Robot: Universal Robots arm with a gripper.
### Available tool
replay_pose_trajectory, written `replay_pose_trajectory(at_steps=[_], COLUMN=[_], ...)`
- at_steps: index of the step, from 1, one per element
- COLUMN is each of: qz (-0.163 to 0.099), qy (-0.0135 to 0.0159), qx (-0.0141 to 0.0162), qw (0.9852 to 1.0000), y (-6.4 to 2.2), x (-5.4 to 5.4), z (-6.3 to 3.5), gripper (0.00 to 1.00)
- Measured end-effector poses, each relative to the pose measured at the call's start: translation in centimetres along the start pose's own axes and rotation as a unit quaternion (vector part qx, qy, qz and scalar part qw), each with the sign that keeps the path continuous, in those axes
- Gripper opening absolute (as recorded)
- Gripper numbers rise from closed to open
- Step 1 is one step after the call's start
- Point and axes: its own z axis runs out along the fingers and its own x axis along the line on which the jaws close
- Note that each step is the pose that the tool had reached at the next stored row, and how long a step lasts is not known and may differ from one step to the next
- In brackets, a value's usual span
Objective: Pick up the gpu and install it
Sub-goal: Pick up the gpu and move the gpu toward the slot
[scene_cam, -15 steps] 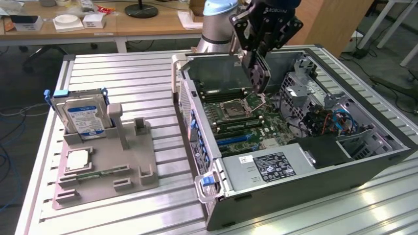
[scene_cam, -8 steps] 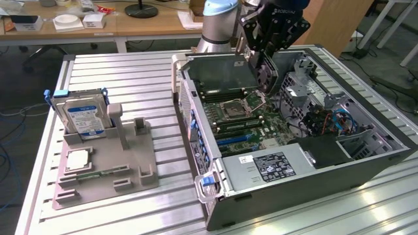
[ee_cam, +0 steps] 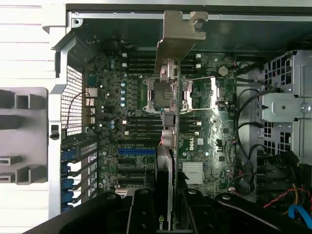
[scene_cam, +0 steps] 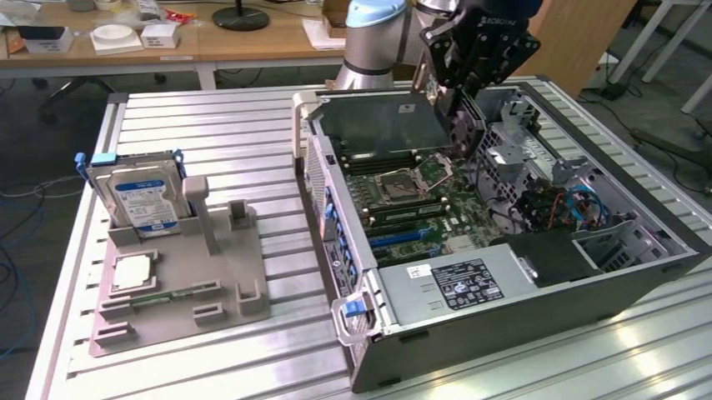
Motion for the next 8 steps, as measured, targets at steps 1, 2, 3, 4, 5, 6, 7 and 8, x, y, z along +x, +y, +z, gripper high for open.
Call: replay_pose_trajectory(at_steps=[1, 2, 3, 4, 5, 6, 7, 8], qz=[0.0, 0.0, 0.0, 0.0, 0.0, 0.0, 0.0, 0.0], qy=[0.0, 0.0, 0.0, 0.0, 0.0, 0.0, 0.0, 0.0], qx=[0.0, -0.0001, 0.0, 0.0, 0.0, 0.0, -0.0001, -0.0001], qw=[1.0, 1.0, 1.0, 1.0, 1.0, 1.0, 1.0, 1.0], y=[0.0, 0.0, 0.0, 0.0, 0.0, 0.0, 0.0, 0.0], x=[-0.2, -0.3, -0.5, -0.7, -0.8, -1.0, -1.1, -1.3], z=[0.02, 0.04, 0.05, 0.07, 0.09, 0.11, 0.13, 0.15], gripper=[0.27, 0.27, 0.27, 0.27, 0.27, 0.27, 0.27, 0.27])
